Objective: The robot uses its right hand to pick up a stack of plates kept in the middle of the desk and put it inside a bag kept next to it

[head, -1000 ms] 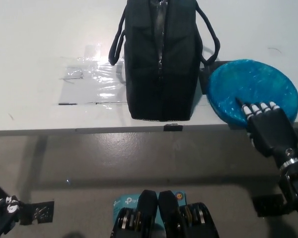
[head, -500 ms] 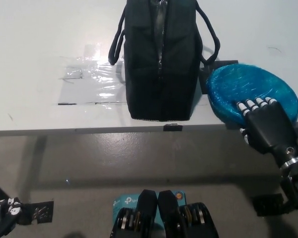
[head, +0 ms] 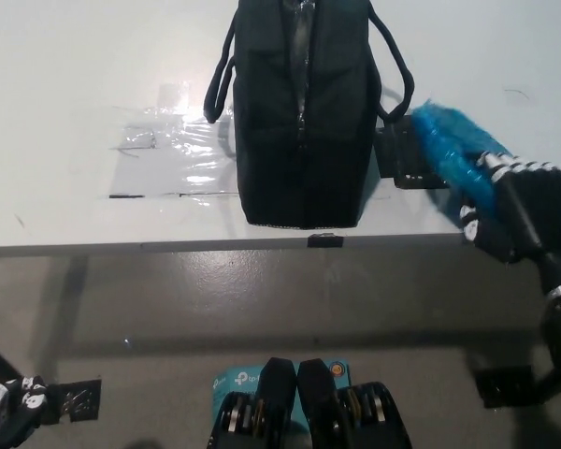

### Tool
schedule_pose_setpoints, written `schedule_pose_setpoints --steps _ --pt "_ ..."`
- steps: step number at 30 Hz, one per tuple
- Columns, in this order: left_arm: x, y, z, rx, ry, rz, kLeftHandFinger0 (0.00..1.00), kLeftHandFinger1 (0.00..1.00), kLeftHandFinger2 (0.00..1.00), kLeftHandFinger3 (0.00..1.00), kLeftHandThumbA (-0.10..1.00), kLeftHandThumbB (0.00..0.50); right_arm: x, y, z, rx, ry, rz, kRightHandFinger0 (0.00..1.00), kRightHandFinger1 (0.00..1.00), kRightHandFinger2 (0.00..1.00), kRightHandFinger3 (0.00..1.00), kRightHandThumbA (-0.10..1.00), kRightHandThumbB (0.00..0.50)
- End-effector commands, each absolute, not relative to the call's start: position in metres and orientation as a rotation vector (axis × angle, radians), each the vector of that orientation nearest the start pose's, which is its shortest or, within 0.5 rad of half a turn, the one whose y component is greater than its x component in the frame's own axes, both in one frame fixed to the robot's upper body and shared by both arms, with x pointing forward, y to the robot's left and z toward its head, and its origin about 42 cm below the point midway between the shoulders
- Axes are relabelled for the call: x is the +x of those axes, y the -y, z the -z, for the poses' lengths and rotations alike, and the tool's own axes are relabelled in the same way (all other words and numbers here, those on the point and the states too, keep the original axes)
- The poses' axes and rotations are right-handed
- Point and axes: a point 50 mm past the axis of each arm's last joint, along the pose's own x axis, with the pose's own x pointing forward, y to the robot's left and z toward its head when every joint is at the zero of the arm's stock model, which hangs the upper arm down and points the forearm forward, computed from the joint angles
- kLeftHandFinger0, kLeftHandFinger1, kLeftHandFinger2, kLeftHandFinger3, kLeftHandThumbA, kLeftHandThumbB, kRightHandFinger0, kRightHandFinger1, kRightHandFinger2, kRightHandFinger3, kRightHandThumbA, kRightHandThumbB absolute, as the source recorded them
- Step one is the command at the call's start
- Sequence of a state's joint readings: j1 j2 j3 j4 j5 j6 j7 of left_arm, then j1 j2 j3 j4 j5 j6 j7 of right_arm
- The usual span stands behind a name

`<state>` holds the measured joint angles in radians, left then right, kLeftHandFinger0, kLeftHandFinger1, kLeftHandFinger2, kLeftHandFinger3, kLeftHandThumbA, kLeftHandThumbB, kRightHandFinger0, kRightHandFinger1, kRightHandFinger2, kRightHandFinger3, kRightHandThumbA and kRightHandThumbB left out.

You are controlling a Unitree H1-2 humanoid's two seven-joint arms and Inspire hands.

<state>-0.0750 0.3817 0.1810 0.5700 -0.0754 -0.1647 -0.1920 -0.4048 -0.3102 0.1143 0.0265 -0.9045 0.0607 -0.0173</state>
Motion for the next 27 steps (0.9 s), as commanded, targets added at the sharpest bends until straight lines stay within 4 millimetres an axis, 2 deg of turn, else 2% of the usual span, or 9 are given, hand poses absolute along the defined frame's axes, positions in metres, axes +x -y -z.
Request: schedule_pose_setpoints --steps 1,4,6,8,11,14,16,19,27 --pt "0.269 -0.430 -0.034 0.297 -0.260 -0.091 0.00 0.00 0.10 0.10 0.17 0.500 0.413 0.276 -0.282 -0.761 0.338 0.222 0.00 0.00 0.27 0.03 -0.10 0.196" --pt "0.268 -0.430 -0.034 0.300 -0.267 -0.097 0.00 0.01 0.12 0.09 0.18 0.500 0.417 0.282 -0.300 -0.662 0.333 0.285 0.00 0.03 0.41 0.15 -0.10 0.152" --pt "0.268 -0.430 -0.035 0.303 -0.269 -0.095 0.00 0.01 0.13 0.09 0.18 0.500 0.424 0.291 -0.321 -0.578 0.349 0.327 0.00 0.00 0.36 0.32 -0.10 0.094" --pt "0.268 -0.431 -0.034 0.306 -0.264 -0.095 0.00 0.00 0.12 0.11 0.17 0.500 0.427 0.296 -0.337 -0.516 0.391 0.359 0.00 0.00 0.37 0.43 -0.10 0.123" --pt "0.265 -0.432 -0.035 0.302 -0.268 -0.104 0.00 0.00 0.12 0.12 0.17 0.500 0.434 0.299 -0.356 -0.460 0.425 0.380 0.00 0.00 0.33 0.42 -0.10 0.117" --pt "0.265 -0.431 -0.035 0.301 -0.279 -0.109 0.00 0.00 0.15 0.16 0.14 0.500 0.436 0.300 -0.377 -0.391 0.439 0.386 0.00 0.00 0.23 0.40 -0.10 0.221" --pt "0.264 -0.433 -0.036 0.305 -0.276 -0.107 0.00 0.02 0.16 0.15 0.15 0.500 0.437 0.297 -0.388 -0.353 0.447 0.375 0.00 0.00 0.06 0.35 -0.10 0.282" --pt "0.264 -0.433 -0.035 0.302 -0.279 -0.107 0.00 0.01 0.16 0.15 0.17 0.500 0.438 0.289 -0.402 -0.305 0.459 0.352 0.00 0.00 0.09 0.38 -0.10 0.265" --pt "0.261 -0.434 -0.032 0.294 -0.284 -0.106 0.00 0.01 0.13 0.10 0.19 0.500 0.442 0.263 -0.418 -0.222 0.477 0.309 0.00 0.00 0.27 0.40 -0.10 0.316"
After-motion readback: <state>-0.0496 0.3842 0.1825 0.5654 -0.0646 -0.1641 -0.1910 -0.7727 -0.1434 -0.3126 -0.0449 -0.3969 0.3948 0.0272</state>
